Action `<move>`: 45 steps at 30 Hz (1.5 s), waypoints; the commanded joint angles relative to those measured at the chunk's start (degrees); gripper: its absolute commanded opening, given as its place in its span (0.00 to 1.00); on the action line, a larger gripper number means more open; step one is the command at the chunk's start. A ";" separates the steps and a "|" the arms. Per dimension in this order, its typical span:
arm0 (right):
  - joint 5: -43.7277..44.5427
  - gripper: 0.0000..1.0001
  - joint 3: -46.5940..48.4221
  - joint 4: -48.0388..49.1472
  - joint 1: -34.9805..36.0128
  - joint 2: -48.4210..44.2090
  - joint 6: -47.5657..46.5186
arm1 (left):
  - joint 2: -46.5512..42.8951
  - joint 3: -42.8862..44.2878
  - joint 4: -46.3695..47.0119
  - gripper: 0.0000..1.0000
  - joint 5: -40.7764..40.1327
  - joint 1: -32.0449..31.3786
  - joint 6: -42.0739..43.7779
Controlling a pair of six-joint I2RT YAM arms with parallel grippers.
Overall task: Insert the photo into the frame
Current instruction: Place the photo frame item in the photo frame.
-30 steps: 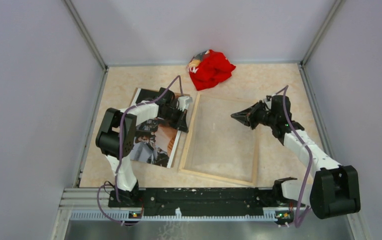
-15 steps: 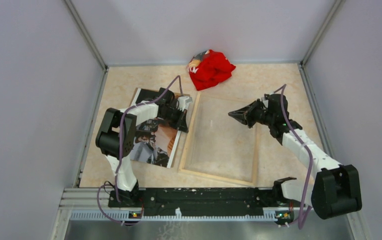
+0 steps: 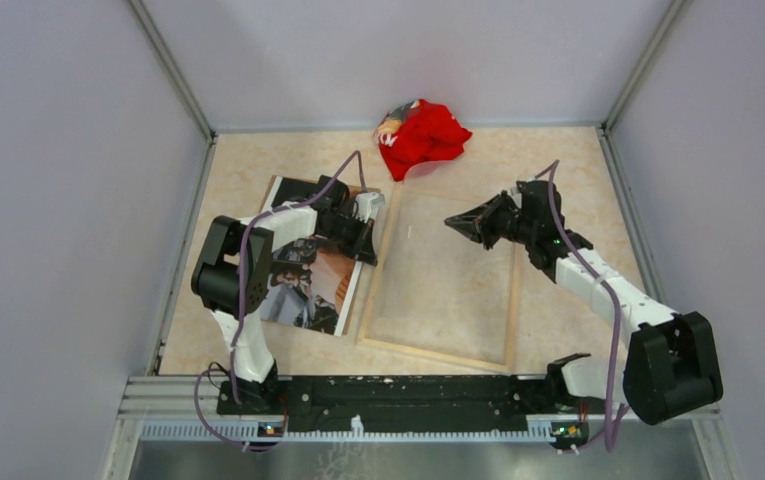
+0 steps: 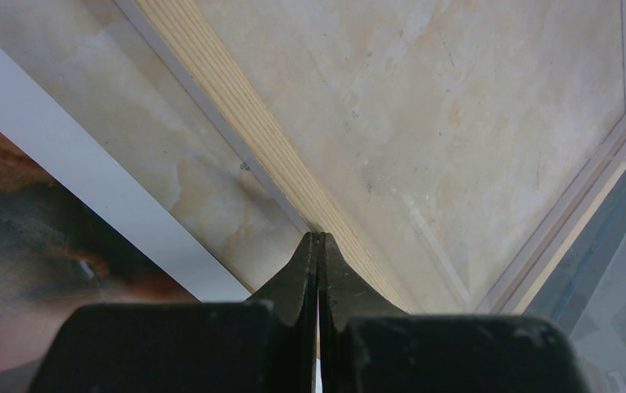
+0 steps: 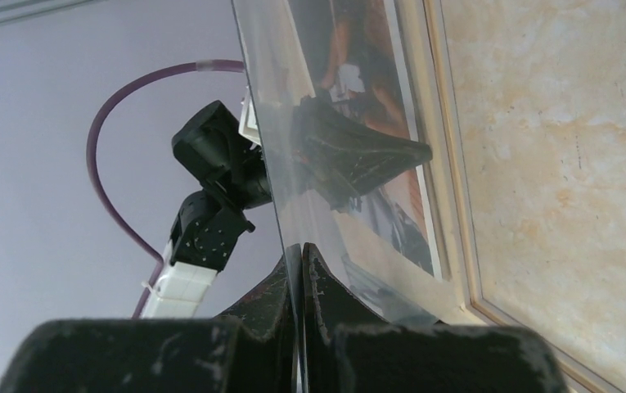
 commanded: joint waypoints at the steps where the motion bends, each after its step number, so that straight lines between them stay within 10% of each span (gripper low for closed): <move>1: 1.62 0.00 3.89 1.68 0.95 -0.21 1.16 | 2.45 -2.49 -1.80 0.00 -2.76 -0.60 1.05; 45: 2.80 0.00 10.78 -8.23 1.56 -4.36 -5.02 | 2.51 -2.91 -1.53 0.00 -2.81 -0.63 0.54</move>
